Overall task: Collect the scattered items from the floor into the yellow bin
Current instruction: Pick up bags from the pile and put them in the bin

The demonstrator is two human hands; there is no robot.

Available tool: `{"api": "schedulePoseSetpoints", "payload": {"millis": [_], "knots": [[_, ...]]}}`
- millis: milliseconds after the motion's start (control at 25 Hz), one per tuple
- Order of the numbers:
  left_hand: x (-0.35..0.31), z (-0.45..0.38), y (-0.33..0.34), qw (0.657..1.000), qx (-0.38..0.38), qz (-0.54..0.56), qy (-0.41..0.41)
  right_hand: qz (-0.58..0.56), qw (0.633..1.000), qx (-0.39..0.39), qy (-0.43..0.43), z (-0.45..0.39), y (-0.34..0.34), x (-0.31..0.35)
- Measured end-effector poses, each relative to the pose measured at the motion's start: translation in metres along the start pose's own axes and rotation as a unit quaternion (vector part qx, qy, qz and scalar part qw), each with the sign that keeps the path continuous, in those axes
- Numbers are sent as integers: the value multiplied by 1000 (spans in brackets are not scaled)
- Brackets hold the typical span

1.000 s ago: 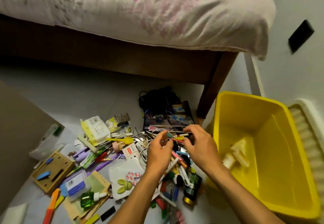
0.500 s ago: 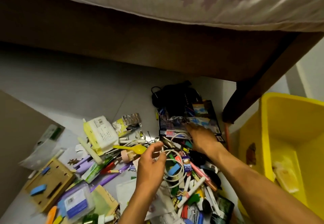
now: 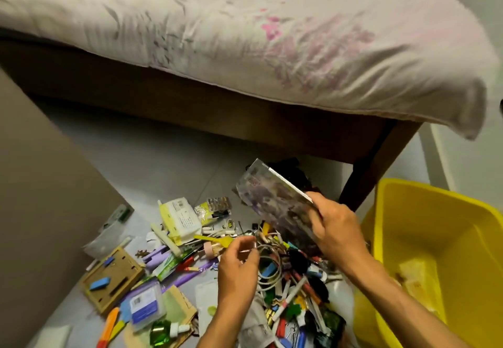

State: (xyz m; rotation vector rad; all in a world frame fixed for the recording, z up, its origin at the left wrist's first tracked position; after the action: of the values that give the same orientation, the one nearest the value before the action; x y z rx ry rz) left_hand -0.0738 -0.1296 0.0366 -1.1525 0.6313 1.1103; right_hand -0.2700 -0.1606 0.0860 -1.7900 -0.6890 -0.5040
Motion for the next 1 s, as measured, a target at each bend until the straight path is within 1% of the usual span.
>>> {"api": "schedulePoseSetpoints", "payload": {"millis": [80, 120, 160, 200, 240, 280, 320, 360, 400, 480, 520, 560, 600, 680, 720, 760, 800, 840, 880, 920, 1000], "knots": [[-25, 25, -9, 1000, -6, -7, 3, -121, 990, -50, 48, 10, -39, 23], [-36, 36, -12, 1000, 11, 2, -1, -194, 975, -65, 80, 16, -57, 30], [-44, 44, -13, 998, 51, 41, -8, -268, 953, -79, 120, 27, -76, 35], [-50, 49, -12, 989, 101, 104, -10, -335, 925, -85, 157, 39, -89, 35], [-57, 57, -7, 974, 163, 158, -4, -389, 897, -82, 191, 59, -103, 32], [-66, 66, 3, 960, 204, 191, 12, -432, 873, -62, 219, 80, -115, 28], [-75, 75, 15, 963, 208, 171, 31, -451, 859, -40, 240, 101, -125, 24], [-83, 84, 31, 969, 200, 133, 53, -451, 853, -36, 259, 119, -134, 17], [-92, 93, 47, 973, 202, 85, 70, -436, 853, -65, 279, 134, -143, 9], [-105, 113, 77, 964, 251, -3, 83, -397, 844, -169, 320, 153, -169, -13], [-107, 120, 87, 958, 273, -26, 78, -378, 838, -207, 336, 156, -182, -23], [-108, 123, 93, 957, 280, -35, 67, -356, 838, -230, 344, 156, -195, -32], [-106, 124, 94, 960, 273, -30, 55, -332, 846, -236, 344, 155, -205, -40], [-98, 121, 86, 969, 241, -30, 44, -265, 873, -213, 350, 150, -218, -54], [-94, 120, 78, 973, 227, -33, 37, -208, 889, -181, 367, 148, -220, -59], [-90, 117, 71, 976, 212, -32, 34, -125, 904, -138, 386, 144, -218, -62], [-85, 113, 61, 980, 194, -28, 34, -40, 913, -100, 392, 140, -212, -59], [-80, 107, 51, 984, 173, -22, 32, 9, 919, -79, 387, 133, -202, -54], [-76, 101, 42, 988, 152, -22, 29, 12, 923, -70, 377, 125, -190, -47], [-72, 94, 33, 991, 131, -24, 25, -8, 931, -65, 360, 115, -175, -38], [-63, 75, 15, 995, 98, -27, 21, -42, 950, -43, 307, 91, -138, -19]]}}
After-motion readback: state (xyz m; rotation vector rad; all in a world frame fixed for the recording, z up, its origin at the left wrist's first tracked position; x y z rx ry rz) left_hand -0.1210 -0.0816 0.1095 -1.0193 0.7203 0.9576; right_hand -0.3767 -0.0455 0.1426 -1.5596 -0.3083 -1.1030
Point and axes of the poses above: each hand's wrist, its own z-axis away from the middle knuckle, its own y-axis out of the palm, x = y × z, the point moved 1 cm from there along -z, towards the middle knuckle, and after that the axes turned 11 degrees about -z, right-handed, at the moved point
